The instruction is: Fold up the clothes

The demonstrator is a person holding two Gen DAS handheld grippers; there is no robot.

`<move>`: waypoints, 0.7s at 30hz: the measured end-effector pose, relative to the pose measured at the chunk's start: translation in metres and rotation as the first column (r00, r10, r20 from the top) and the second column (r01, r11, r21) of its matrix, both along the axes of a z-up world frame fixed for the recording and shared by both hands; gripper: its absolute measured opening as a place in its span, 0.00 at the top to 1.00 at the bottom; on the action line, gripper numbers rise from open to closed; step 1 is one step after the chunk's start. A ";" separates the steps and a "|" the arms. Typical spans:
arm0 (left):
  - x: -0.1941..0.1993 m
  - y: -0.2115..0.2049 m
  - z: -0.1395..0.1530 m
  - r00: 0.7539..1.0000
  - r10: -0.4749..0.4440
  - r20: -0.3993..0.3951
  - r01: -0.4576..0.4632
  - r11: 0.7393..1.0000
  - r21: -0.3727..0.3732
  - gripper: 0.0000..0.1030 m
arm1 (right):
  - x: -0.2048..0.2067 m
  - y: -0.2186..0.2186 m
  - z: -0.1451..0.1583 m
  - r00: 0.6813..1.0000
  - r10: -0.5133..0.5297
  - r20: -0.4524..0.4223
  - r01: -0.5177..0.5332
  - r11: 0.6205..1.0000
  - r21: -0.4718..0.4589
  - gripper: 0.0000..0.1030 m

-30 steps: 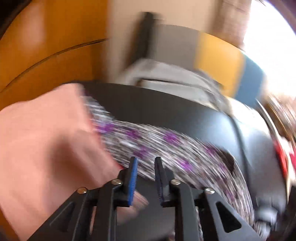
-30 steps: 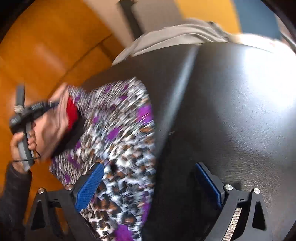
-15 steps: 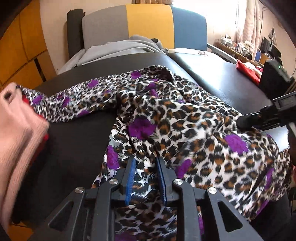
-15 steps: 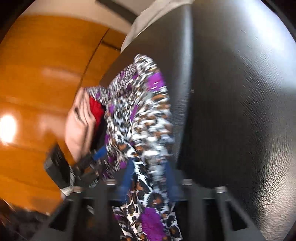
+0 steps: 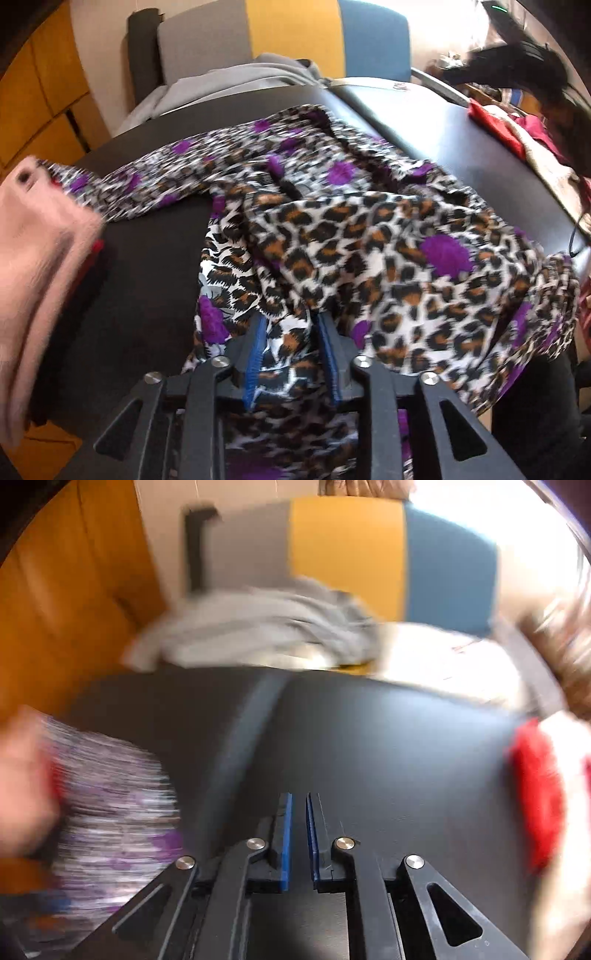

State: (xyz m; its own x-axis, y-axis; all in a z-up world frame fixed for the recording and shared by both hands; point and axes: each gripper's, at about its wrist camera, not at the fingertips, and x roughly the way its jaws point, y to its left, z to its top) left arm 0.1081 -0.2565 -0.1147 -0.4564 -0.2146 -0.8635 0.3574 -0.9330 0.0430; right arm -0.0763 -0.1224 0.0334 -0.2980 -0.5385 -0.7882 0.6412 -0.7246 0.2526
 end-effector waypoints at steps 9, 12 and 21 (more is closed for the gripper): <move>0.027 -0.031 0.025 0.991 0.127 -0.036 -0.126 0.991 0.035 0.63 | 0.126 0.039 -0.082 0.945 0.240 0.222 -0.226 0.970 -0.085 0.48; 0.013 -0.025 0.057 0.985 0.074 -0.155 -0.073 0.997 0.017 0.63 | 0.152 0.020 -0.083 0.952 0.274 0.137 -0.275 0.961 -0.012 0.51; -0.120 -0.010 0.014 0.967 -0.242 0.074 0.220 0.950 0.223 0.63 | 0.168 -0.021 -0.072 0.902 0.350 -0.254 -0.221 0.878 0.424 0.90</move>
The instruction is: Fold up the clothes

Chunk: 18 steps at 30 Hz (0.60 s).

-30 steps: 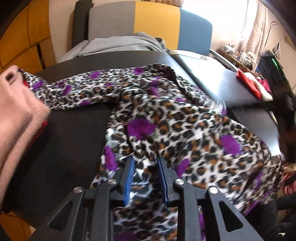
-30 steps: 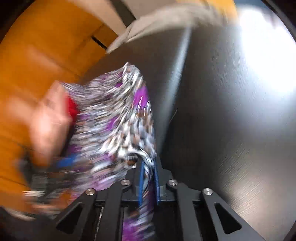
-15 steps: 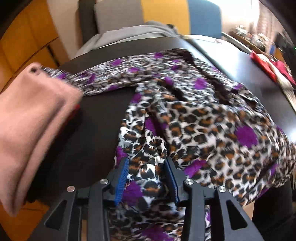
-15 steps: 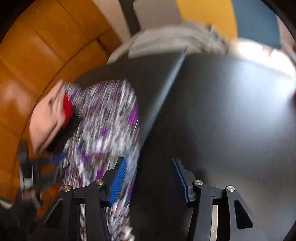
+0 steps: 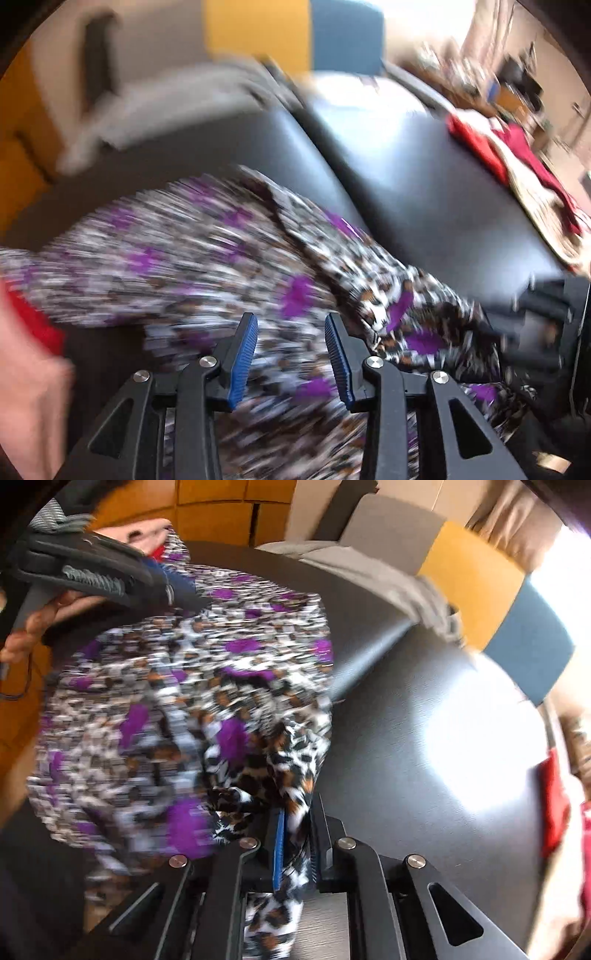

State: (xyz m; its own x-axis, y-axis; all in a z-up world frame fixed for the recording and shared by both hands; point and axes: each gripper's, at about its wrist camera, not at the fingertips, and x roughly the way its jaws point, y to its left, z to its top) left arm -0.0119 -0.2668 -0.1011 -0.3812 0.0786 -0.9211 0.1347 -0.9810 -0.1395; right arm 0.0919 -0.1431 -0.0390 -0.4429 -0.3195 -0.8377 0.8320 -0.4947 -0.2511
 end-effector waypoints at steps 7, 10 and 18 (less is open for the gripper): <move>-0.078 -0.026 -0.010 0.998 0.063 0.014 -0.065 0.971 0.228 0.63 | -0.150 0.045 0.010 0.953 -0.280 -0.114 0.283 0.959 0.011 0.91; -0.099 -0.057 -0.018 0.985 0.172 0.027 -0.169 0.906 0.389 0.64 | -0.183 0.071 0.040 0.926 -0.338 0.171 0.371 0.898 -0.236 0.87; -0.098 -0.088 -0.035 0.942 0.334 0.032 -0.298 0.788 0.539 0.70 | -0.095 0.075 0.029 0.764 0.126 0.632 0.251 0.845 -0.472 0.57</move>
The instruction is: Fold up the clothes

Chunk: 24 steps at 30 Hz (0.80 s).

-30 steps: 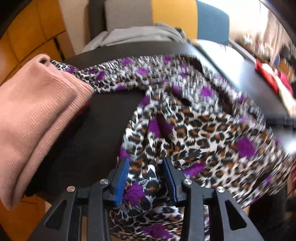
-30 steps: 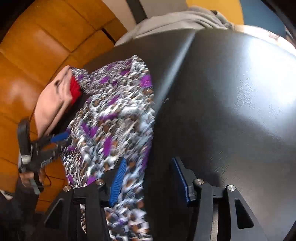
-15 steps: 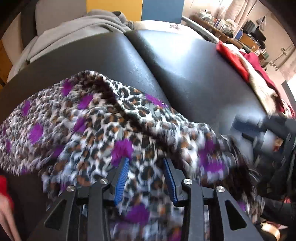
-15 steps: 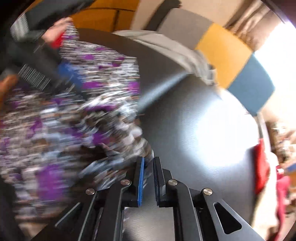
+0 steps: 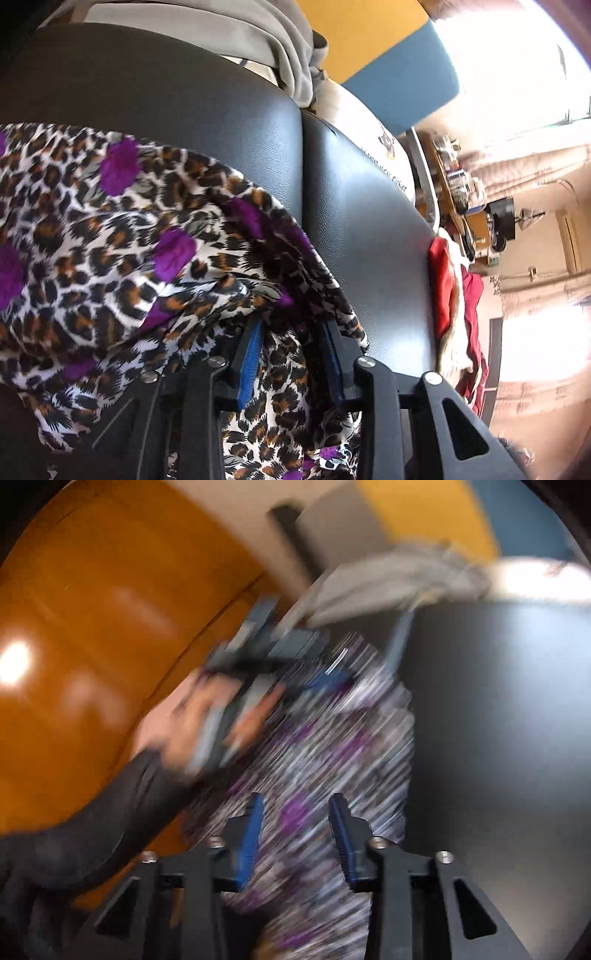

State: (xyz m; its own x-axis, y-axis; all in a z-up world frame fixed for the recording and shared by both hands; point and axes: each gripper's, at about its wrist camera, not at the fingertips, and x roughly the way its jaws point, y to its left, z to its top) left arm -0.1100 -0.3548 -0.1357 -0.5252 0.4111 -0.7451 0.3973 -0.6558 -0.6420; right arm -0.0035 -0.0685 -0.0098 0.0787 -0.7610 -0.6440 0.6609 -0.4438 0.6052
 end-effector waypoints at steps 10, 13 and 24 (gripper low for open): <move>0.013 -0.021 0.009 0.999 0.003 0.036 0.010 0.939 -0.344 0.88 | -0.100 -0.001 -0.047 0.943 -0.321 -0.083 0.331 0.929 0.167 0.85; 0.002 -0.038 0.008 0.998 0.051 0.045 -0.036 0.953 -0.300 0.90 | -0.145 -0.008 -0.042 0.901 -0.346 -0.262 0.412 0.871 0.267 0.97; 0.108 -0.043 0.030 0.997 0.076 -0.019 -0.077 0.906 -0.417 0.79 | -0.083 -0.031 0.003 0.946 -0.190 -0.263 0.262 0.926 0.273 0.21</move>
